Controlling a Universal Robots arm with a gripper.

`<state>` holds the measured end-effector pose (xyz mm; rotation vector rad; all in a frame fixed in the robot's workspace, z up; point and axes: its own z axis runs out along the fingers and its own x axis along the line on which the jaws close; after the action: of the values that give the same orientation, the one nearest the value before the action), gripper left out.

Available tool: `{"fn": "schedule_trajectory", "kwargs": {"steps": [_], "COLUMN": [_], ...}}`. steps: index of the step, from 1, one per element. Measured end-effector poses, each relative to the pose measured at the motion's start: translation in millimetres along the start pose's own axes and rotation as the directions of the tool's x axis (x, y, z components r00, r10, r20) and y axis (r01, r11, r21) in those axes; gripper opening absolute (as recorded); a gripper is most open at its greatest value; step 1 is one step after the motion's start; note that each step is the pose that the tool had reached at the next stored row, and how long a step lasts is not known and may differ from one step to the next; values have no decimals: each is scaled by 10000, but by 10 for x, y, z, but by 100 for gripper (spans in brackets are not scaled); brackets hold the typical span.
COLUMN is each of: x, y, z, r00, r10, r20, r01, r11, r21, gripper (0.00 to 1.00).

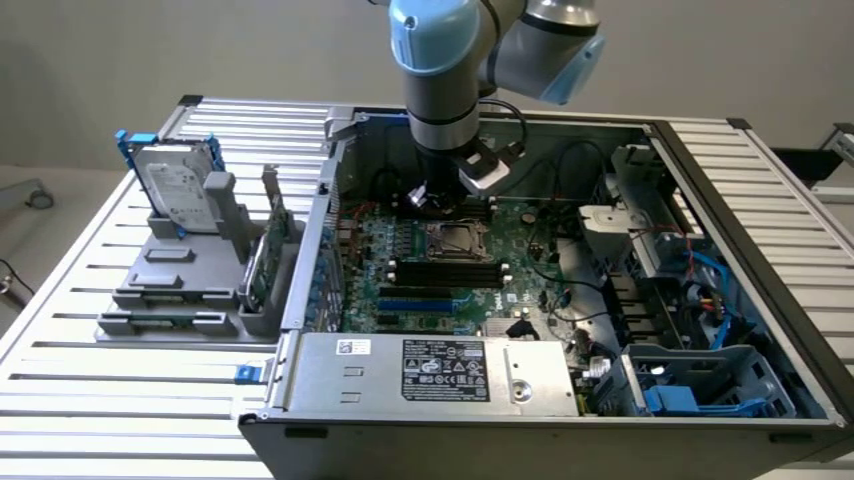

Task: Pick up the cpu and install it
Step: 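Install the first cpu locking lever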

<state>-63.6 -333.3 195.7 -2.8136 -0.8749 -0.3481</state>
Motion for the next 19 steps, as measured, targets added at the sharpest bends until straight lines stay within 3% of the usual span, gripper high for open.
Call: {"fn": "schedule_trajectory", "kwargs": {"steps": [19], "x": [35], "y": [20], "z": [12], "r00": [10000], "r10": [37], "r20": [13], "r01": [-37], "r11": [10000], "r21": [-31], "gripper": [11]}}
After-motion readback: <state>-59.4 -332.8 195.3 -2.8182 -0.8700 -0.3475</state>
